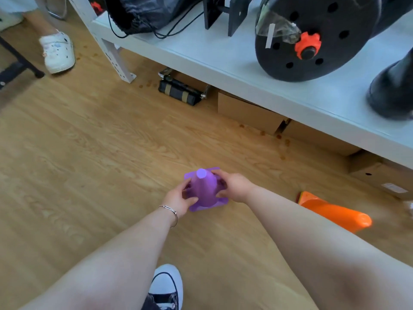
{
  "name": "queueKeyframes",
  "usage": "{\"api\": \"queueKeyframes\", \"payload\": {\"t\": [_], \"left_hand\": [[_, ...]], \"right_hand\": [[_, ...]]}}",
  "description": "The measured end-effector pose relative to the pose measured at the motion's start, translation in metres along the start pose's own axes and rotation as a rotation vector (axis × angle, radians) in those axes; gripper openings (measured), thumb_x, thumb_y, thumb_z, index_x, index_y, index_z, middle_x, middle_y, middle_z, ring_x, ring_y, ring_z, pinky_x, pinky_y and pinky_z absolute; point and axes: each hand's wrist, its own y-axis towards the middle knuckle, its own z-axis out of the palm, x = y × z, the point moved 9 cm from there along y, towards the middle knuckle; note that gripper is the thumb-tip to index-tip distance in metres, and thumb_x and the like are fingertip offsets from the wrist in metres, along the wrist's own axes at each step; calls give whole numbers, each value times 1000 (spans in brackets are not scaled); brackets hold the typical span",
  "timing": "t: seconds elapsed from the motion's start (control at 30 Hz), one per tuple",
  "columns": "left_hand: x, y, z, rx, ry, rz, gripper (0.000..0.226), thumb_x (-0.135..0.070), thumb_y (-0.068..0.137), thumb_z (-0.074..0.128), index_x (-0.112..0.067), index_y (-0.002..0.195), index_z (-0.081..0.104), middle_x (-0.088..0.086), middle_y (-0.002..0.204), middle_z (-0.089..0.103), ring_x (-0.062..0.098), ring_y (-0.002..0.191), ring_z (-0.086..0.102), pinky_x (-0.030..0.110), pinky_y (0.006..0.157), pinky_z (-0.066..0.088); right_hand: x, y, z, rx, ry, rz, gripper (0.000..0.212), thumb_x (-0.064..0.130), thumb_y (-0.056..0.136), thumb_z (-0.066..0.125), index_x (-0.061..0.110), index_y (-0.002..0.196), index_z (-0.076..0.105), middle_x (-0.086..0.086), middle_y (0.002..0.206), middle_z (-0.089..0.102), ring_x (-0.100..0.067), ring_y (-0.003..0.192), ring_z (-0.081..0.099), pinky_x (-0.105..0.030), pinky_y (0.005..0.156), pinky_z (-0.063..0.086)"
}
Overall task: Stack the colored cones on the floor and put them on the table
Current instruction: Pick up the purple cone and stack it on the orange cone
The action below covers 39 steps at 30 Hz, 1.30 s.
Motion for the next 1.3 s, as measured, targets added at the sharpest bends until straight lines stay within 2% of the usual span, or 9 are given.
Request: {"api": "queueKeyframes", "payload": {"t": [0.17,0.27,0.4,0.6,0.73,0.87,1.07,1.2,1.3], "left_hand": [[-22,-4,26,101,109,40,70,-13,80,68,-28,143,41,-9,133,56,13,121,55,31,104,42],[-32,-5,43,150,87,57,71,-11,80,66,-30,143,40,-8,137,56,17,117,60,34,102,46],[-37,-10,59,172,34,71,70,-7,79,67,-30,141,43,-7,136,56,18,111,63,37,101,48],[-53,-20,67,190,8,102,67,-14,76,69,-38,134,48,-13,132,57,17,110,64,41,101,48],[-89,-35,67,212,36,144,63,-8,81,68,-32,136,49,-8,134,56,19,112,62,38,101,48],[-132,-54,67,229,89,209,63,-6,80,70,-32,134,51,-10,129,57,20,114,62,40,103,47],[-204,-91,69,218,102,318,59,-7,80,70,-37,129,54,-17,121,59,20,108,64,39,98,51],[-251,-112,74,237,108,374,60,-8,81,70,-37,131,53,-16,124,57,17,106,65,34,95,52],[-279,-121,87,257,130,407,63,-10,80,72,-36,134,50,-12,131,56,15,105,66,35,94,53]], "right_hand": [[-25,-31,-11,2,32,53,79,25,80,76,34,147,35,-2,121,66,-20,105,60,-20,79,37],[-40,-51,-16,-10,123,85,78,22,81,77,32,147,36,0,122,66,-19,109,62,-20,86,41],[-53,-69,-13,-9,248,117,79,20,81,78,35,147,37,9,112,59,-13,100,60,-23,95,45],[-70,-92,-12,-85,407,137,81,21,79,80,37,147,38,13,118,62,-7,122,55,-20,100,37],[-74,-122,-28,-168,472,149,78,21,80,79,39,145,39,10,116,61,-5,116,55,-20,100,38],[-73,-152,-52,-245,503,144,77,22,79,80,47,141,41,6,120,62,-7,119,56,-29,103,46],[-71,-202,-100,-384,501,137,76,27,79,78,50,141,41,9,128,62,-3,124,52,-23,93,42],[-73,-239,-134,-465,530,136,73,30,79,79,54,138,43,7,122,62,-6,121,53,-27,99,42],[-81,-264,-153,-519,523,154,73,31,79,79,52,138,43,8,119,62,-8,117,55,-26,96,42]]}}
